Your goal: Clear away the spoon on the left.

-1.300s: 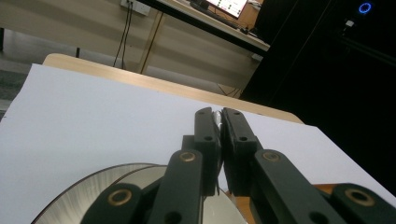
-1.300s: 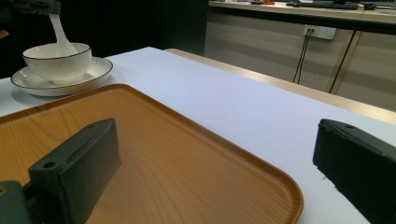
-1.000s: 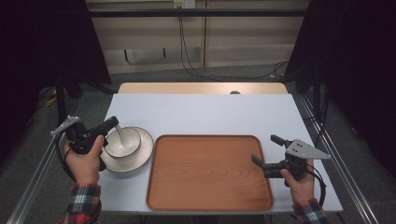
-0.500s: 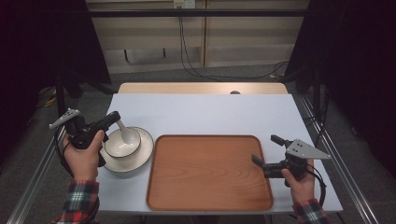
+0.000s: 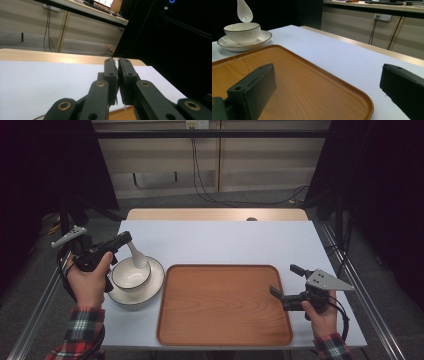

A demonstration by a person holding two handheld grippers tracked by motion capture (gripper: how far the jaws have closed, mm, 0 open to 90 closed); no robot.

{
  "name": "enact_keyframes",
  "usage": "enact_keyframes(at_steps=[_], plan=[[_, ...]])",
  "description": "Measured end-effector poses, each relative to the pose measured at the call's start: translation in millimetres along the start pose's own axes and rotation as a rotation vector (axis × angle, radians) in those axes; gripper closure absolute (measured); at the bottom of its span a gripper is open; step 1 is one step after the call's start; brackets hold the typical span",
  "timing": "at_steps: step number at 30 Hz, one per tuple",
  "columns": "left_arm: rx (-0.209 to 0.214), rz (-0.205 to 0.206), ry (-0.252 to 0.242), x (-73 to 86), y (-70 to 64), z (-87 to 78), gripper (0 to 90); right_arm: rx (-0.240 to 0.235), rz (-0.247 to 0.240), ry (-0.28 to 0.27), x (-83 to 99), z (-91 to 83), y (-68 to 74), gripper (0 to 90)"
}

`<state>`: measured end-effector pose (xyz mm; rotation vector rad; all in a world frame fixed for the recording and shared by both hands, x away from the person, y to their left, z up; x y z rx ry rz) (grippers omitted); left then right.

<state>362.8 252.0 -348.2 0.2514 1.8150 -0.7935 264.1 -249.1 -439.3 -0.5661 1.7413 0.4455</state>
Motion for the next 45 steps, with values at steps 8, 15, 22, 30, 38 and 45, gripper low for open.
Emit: enact_keyframes(at_steps=[8, 15, 22, 30, 38, 45], plan=[[0.034, 0.005, 0.010, -5.6, -12.1, 6.1, 85.4, -0.001, -0.002, -0.004, -0.4, -0.4, -0.3, 0.1], [0.068, 0.006, 0.031, -4.3, -20.5, 11.8, 85.4, 0.001, -0.004, -0.005, -0.5, -0.6, -0.5, 0.1], [0.109, 0.000, 0.062, 1.1, -28.8, 17.2, 85.4, -0.001, 0.000, -0.002, -0.2, -0.6, -0.1, 0.1], [0.156, -0.007, 0.098, 12.7, -37.6, 23.8, 85.4, -0.005, -0.003, -0.004, -0.4, -0.7, 0.0, 0.1], [0.184, -0.015, 0.137, 27.2, -43.9, 31.8, 85.4, -0.005, 0.000, 0.000, -0.1, -0.7, 0.1, 0.1], [0.218, -0.011, 0.165, 37.4, -51.1, 35.9, 85.3, -0.005, -0.005, -0.001, -0.2, -0.9, -0.1, 0.1]])
Point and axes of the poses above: each handheld gripper's, and its own axes: z roughly forward along the jaws, x roughly out of its underside, y roughly to its left, the point moved 4 cm from there along z, roughly forward along the jaws, and after that the axes turned 1 degree about -y, right-handed, at the moved point
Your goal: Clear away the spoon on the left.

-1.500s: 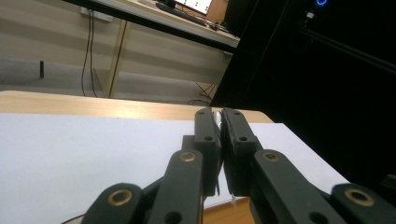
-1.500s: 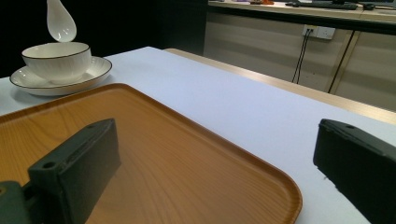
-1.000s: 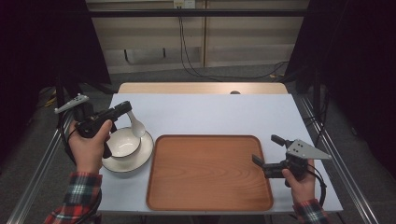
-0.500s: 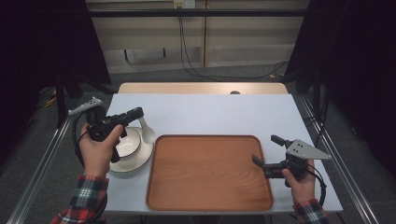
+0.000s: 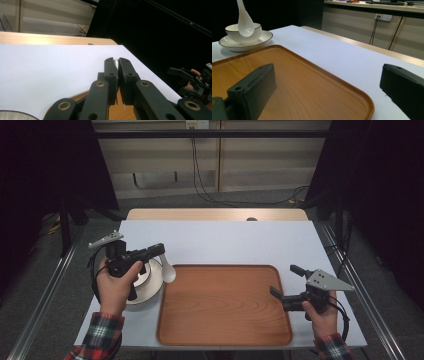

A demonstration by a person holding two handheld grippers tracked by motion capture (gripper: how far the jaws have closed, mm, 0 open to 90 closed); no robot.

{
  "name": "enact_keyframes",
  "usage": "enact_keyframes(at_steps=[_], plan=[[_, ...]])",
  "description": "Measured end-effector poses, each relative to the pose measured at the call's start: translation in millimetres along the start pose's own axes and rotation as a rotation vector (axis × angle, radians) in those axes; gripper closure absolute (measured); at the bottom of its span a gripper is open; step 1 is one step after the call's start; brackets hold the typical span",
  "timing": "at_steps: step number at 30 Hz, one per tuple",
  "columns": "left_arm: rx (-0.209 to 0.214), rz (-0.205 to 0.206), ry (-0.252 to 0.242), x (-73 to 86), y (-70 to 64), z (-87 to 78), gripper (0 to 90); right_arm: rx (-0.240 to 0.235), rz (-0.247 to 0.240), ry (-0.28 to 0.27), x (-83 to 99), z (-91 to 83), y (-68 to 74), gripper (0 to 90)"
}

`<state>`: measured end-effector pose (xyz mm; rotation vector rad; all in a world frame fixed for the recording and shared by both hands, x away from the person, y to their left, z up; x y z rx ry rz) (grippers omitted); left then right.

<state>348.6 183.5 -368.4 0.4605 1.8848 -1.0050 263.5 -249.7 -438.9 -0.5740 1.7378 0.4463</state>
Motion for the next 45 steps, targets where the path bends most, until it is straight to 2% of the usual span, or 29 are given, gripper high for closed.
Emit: enact_keyframes(at_steps=[16, 21, 23, 28, 45], plan=[[0.040, -0.017, 0.046, 25.0, -7.4, 11.6, 85.3, -0.008, 0.002, -0.003, -0.1, 0.1, 0.6, 0.1], [0.051, -0.027, 0.045, 31.6, -10.4, 14.7, 85.3, -0.009, 0.002, -0.003, -0.1, 0.1, 0.7, 0.1], [0.053, -0.010, 0.063, 34.3, -11.4, 14.9, 85.3, -0.009, -0.001, -0.002, -0.1, -0.1, 0.6, 0.1], [0.072, -0.012, 0.081, 40.1, -16.0, 17.0, 85.3, -0.008, 0.003, -0.001, 0.0, 0.0, 0.9, 0.1], [0.091, -0.007, 0.145, 61.5, -21.9, 24.1, 85.3, -0.013, 0.000, 0.000, 0.2, 0.6, 1.5, 0.1]])
Point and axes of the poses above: each handheld gripper's, and its own axes: z roughly forward along the jaws, x roughly out of its underside, y roughly to its left, the point moved 4 cm from there along z, roughly forward along the jaws, and after that the axes turned 1 degree about -y, right-handed, at the moved point
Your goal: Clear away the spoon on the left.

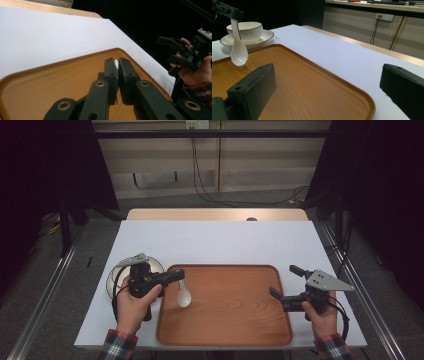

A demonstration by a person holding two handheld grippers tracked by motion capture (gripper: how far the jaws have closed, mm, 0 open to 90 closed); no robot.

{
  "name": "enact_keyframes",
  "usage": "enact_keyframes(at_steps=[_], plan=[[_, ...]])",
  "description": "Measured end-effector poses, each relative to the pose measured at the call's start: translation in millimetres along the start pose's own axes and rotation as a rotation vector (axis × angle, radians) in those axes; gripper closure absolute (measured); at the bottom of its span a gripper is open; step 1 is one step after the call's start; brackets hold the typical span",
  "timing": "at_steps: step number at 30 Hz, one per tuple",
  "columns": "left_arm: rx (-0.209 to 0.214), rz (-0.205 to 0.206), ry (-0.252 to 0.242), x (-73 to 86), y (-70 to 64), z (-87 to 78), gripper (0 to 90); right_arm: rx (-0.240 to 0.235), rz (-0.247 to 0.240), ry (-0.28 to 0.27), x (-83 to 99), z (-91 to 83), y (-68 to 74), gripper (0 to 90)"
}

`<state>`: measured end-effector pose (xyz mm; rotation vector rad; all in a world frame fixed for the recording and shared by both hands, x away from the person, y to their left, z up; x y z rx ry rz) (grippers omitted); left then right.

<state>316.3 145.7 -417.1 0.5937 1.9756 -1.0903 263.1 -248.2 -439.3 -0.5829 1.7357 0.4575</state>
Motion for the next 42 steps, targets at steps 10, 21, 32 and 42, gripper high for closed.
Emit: enact_keyframes(at_steps=[10, 21, 32, 42], plan=[[0.018, -0.003, 0.020, 9.3, -4.3, 2.9, 85.3, 0.005, -0.003, 0.003, 0.3, 0.6, 0.5, 0.1], [0.041, -0.019, 0.028, 16.2, -5.6, 6.3, 85.2, 0.004, -0.003, 0.006, 0.6, 0.6, 0.1, 0.1], [0.034, -0.043, 0.019, 14.8, 12.3, 12.8, 82.9, -0.005, -0.005, 0.013, 1.3, 1.3, 1.1, 0.2], [-0.055, -0.023, 0.046, 22.3, 33.2, 28.0, 75.0, -0.009, -0.011, 0.014, 1.7, 2.0, 1.2, 0.2]])
Point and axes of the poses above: each handheld gripper's, and its own axes: z roughly forward along the jaws, x roughly out of its underside, y roughly to its left, the point moved 4 cm from there along z, roughly forward along the jaws, and after that the axes turned 1 degree about -y, right-handed, at the moved point
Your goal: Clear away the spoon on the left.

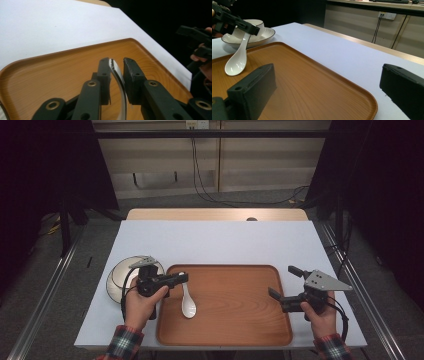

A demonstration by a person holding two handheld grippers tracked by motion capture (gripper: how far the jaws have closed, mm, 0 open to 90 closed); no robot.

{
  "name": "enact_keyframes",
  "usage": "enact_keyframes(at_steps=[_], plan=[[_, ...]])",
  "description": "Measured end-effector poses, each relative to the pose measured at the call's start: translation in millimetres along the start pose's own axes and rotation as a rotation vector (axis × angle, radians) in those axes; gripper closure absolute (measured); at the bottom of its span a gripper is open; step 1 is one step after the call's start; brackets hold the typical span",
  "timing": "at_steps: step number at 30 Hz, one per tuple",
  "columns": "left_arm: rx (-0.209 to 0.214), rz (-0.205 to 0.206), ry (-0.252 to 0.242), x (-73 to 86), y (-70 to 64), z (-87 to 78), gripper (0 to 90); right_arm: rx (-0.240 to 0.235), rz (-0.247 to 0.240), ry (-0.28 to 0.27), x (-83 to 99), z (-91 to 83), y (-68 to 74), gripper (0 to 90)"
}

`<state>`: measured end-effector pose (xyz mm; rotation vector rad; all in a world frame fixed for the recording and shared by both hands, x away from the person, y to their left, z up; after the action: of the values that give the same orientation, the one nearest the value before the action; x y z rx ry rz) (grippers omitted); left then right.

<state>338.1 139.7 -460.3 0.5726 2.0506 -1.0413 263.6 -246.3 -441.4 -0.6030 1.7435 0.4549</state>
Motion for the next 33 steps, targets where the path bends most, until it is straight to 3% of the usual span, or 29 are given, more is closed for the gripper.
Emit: enact_keyframes(at_steps=[11, 17, 22, 28, 33], plan=[[-0.057, -0.011, 0.021, 6.1, 14.3, 16.4, 69.4, -0.007, -0.001, 0.007, 1.1, -0.3, 1.3, 0.2], [-0.106, -0.005, 0.015, 6.5, 18.7, 25.8, 62.1, 0.017, -0.002, 0.000, 1.3, -9.9, 0.3, 0.1], [-0.134, 0.043, -0.004, 1.0, 16.0, 23.6, 54.1, 0.021, -0.007, 0.009, 3.3, -11.0, 0.0, 0.1], [-0.127, 0.051, -0.049, -8.0, 10.9, 14.9, 43.2, 0.014, -0.002, 0.009, 3.3, -10.8, -0.2, 0.1], [-0.130, 0.100, -0.071, -14.9, 2.0, 4.4, 34.0, 0.010, 0.002, 0.011, 3.7, -9.0, 1.1, 0.1]])
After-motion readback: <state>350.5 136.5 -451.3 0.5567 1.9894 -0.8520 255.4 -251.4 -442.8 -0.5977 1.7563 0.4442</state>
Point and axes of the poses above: each handheld gripper's, and its own axes: z roughly forward along the jaws, x roughly out of its underside, y roughly to its left, the point moved 4 cm from there along z, roughly forward along the jaws, and after that the axes turned 1 degree about -y, right-handed, at the moved point
